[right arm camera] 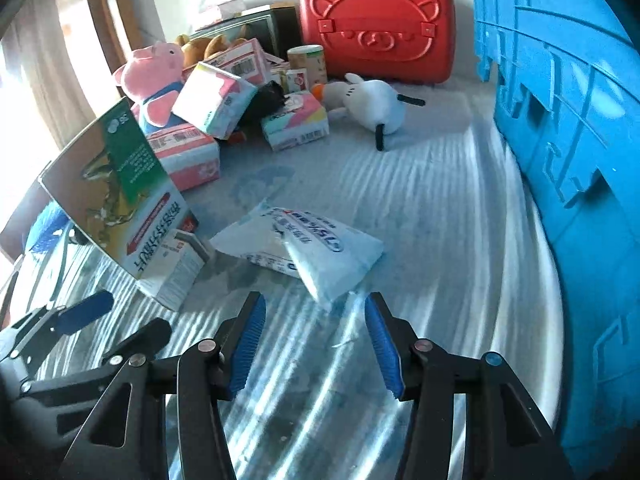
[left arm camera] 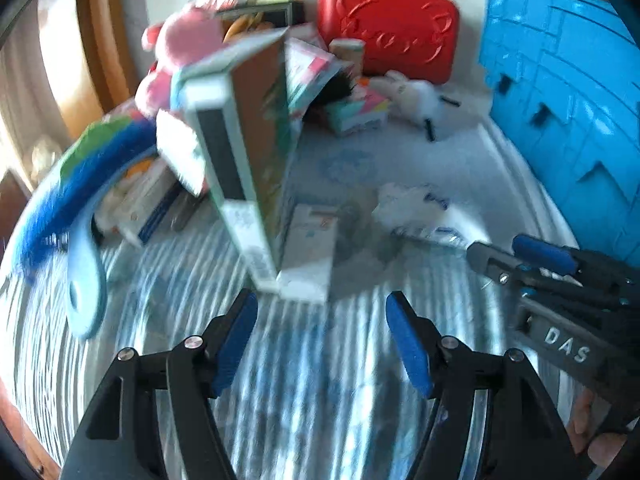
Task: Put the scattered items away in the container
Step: 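Grasp the white medicine box with the left gripper while the right grasps the white wipes packet, then lift the medicine box and wipes packet and carry both over the crate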
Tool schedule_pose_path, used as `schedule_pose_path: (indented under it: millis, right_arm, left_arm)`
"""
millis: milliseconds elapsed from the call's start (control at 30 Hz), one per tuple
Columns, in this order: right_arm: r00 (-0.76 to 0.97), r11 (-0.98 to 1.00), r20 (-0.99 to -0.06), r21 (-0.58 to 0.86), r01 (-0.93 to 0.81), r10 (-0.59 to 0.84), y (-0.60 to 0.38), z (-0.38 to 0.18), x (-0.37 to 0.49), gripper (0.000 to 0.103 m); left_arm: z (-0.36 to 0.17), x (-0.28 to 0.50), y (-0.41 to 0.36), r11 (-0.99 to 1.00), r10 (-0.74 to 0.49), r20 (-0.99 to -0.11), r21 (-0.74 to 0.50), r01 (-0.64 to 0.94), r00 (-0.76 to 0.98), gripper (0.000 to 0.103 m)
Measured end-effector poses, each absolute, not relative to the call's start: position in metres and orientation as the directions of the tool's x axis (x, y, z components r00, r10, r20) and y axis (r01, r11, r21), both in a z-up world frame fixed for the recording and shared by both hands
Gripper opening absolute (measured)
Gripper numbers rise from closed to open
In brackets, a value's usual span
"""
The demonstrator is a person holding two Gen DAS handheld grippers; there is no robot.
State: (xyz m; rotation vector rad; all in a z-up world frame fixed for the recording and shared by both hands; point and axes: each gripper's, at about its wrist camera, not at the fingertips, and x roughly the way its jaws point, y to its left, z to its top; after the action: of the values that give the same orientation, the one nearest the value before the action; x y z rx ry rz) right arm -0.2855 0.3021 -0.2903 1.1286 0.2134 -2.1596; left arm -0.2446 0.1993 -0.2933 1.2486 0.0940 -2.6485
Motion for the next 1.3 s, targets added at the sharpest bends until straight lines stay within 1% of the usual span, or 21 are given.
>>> schedule_pose_path:
  millis: [100,167,233,300,367,467,533,567,600,633,700,900,967,1033,1100,1133,1167,1200,1233,1267,1300]
  right_arm:
    - [-0.398,-0.760,-0.777,0.155,0.631,-0.488,0.305,-0.291,-0.289,0.052]
    - [-0.402,-0.761,-0.776,0.149,0.631,-0.485,0.304,-0.292,-0.292,0.053]
    - [-0.409,-0.761,-0.773,0.143,0.633,-0.485,0.301,-0.294,-0.296,0.060]
    - [-0.420,-0.761,-0.769,0.130,0.635,-0.482,0.297,-0.298,-0.301,0.069]
    - [-0.427,-0.760,-0.769,0.114,0.640,-0.475,0.291,-0.303,-0.309,0.069]
    - [-0.417,-0.748,-0.773,0.109,0.655,-0.478,0.280,-0.312,-0.319,0.069]
    - [-0.413,-0.746,-0.785,0.091,0.659,-0.461,0.272,-0.321,-0.321,0.061]
    - [-0.429,-0.744,-0.780,0.068,0.665,-0.455,0.270,-0.321,-0.318,0.039]
    - [-0.426,-0.740,-0.781,0.067,0.669,-0.456,0.269,-0.320,-0.316,0.015]
    - [-0.424,-0.743,-0.778,0.080,0.665,-0.464,0.270,-0.317,-0.313,0.009]
    - [-0.418,-0.739,-0.767,0.107,0.665,-0.487,0.275,-0.310,-0.309,0.005]
    - [-0.414,-0.724,-0.751,0.123,0.679,-0.515,0.284,-0.283,-0.288,0.004]
    - [-0.388,-0.730,-0.766,0.150,0.667,-0.512,0.291,-0.279,-0.283,0.008]
    - [-0.391,-0.738,-0.766,0.155,0.657,-0.510,0.297,-0.277,-0.277,0.027]
    - [-0.406,-0.733,-0.762,0.129,0.668,-0.505,0.295,-0.277,-0.275,0.055]
    - [-0.420,-0.728,-0.758,0.102,0.678,-0.499,0.291,-0.276,-0.276,0.058]
    - [-0.441,-0.727,-0.750,0.078,0.682,-0.494,0.287,-0.275,-0.278,0.058]
    - [-0.454,-0.728,-0.742,0.066,0.682,-0.493,0.285,-0.274,-0.281,0.061]
    - [-0.465,-0.729,-0.734,0.059,0.682,-0.495,0.280,-0.273,-0.286,0.065]
    - [-0.468,-0.726,-0.730,0.057,0.685,-0.498,0.277,-0.272,-0.290,0.075]
    - [-0.472,-0.725,-0.728,0.051,0.686,-0.497,0.274,-0.273,-0.295,0.076]
  left_arm:
    - [-0.293,-0.258,0.192,-0.973,-0.194,-0.754,0.064,0.224,-0.627,0.066]
    - [-0.301,-0.273,0.181,-0.965,-0.221,-0.769,0.085,0.247,-0.600,0.066]
    - [-0.315,-0.285,0.168,-0.964,-0.202,-0.804,0.062,0.259,-0.559,0.066]
    - [-0.327,-0.292,0.159,-0.965,-0.170,-0.826,0.028,0.262,-0.538,0.067]
    - [-0.327,-0.290,0.158,-0.964,-0.177,-0.810,0.028,0.265,-0.559,0.067]
    - [-0.326,-0.286,0.166,-0.968,-0.178,-0.799,0.035,0.250,-0.574,0.052]
    - [-0.326,-0.282,0.174,-0.970,-0.183,-0.796,0.052,0.237,-0.576,0.051]
    - [-0.326,-0.281,0.177,-0.971,-0.182,-0.796,0.052,0.234,-0.577,0.050]
    - [-0.326,-0.278,0.180,-0.972,-0.179,-0.796,0.051,0.231,-0.578,0.050]
    - [-0.324,-0.275,0.183,-0.972,-0.179,-0.795,0.051,0.229,-0.579,0.050]
    - [-0.317,-0.270,0.185,-0.972,-0.184,-0.787,0.057,0.228,-0.588,0.050]
    - [-0.290,-0.259,0.186,-0.972,-0.198,-0.757,0.068,0.226,-0.622,0.050]
    - [-0.287,-0.259,0.183,-0.973,-0.197,-0.753,0.073,0.218,-0.627,0.050]
    - [-0.287,-0.262,0.181,-0.974,-0.196,-0.752,0.073,0.216,-0.629,0.050]
    - [-0.285,-0.264,0.178,-0.973,-0.195,-0.743,0.067,0.219,-0.641,0.050]
    - [-0.285,-0.266,0.178,-0.973,-0.202,-0.738,0.074,0.220,-0.644,0.050]
    - [-0.285,-0.267,0.178,-0.972,-0.208,-0.734,0.082,0.220,-0.647,0.050]
    - [-0.285,-0.269,0.179,-0.971,-0.213,-0.730,0.088,0.221,-0.649,0.050]
    - [-0.284,-0.271,0.179,-0.970,-0.219,-0.726,0.092,0.224,-0.652,0.050]
    - [-0.282,-0.274,0.178,-0.969,-0.223,-0.723,0.092,0.229,-0.654,0.050]
    - [-0.281,-0.277,0.176,-0.969,-0.220,-0.725,0.085,0.232,-0.653,0.050]
